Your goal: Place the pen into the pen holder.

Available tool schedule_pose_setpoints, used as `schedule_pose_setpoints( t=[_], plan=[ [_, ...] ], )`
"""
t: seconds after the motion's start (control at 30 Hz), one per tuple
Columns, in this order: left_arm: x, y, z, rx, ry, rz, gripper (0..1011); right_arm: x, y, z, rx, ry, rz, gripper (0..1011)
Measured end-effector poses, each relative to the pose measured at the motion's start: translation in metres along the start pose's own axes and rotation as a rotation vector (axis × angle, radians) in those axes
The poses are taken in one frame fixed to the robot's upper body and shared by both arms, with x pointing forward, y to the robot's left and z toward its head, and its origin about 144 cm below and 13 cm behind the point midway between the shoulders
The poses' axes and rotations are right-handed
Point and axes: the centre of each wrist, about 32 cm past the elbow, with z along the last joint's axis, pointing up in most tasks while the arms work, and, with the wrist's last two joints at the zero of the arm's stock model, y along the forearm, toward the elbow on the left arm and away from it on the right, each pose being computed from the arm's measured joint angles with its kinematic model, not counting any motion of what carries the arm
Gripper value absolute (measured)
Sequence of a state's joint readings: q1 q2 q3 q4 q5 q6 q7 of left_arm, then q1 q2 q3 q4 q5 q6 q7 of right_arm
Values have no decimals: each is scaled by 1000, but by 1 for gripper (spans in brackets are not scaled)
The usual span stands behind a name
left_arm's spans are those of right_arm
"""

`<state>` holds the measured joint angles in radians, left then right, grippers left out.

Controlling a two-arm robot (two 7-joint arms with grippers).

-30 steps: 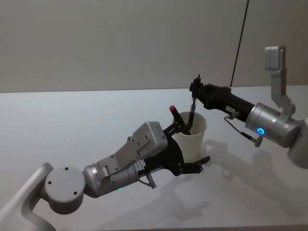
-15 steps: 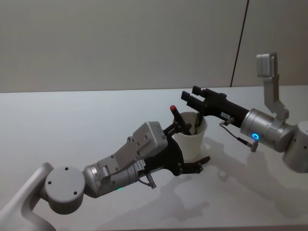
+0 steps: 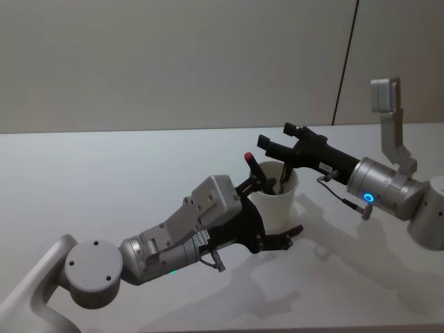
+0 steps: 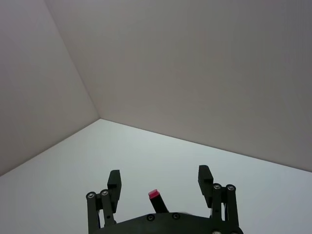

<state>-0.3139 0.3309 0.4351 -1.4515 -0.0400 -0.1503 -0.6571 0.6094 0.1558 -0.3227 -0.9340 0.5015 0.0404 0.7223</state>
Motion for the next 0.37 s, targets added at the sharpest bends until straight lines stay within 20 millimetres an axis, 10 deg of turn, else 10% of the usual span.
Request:
schedule_pose_setpoints(
  t=[0.37],
  plan=[
    [0, 0, 0, 0, 0, 0, 1004, 0, 0, -1, 0, 1, -1, 1001]
  ],
)
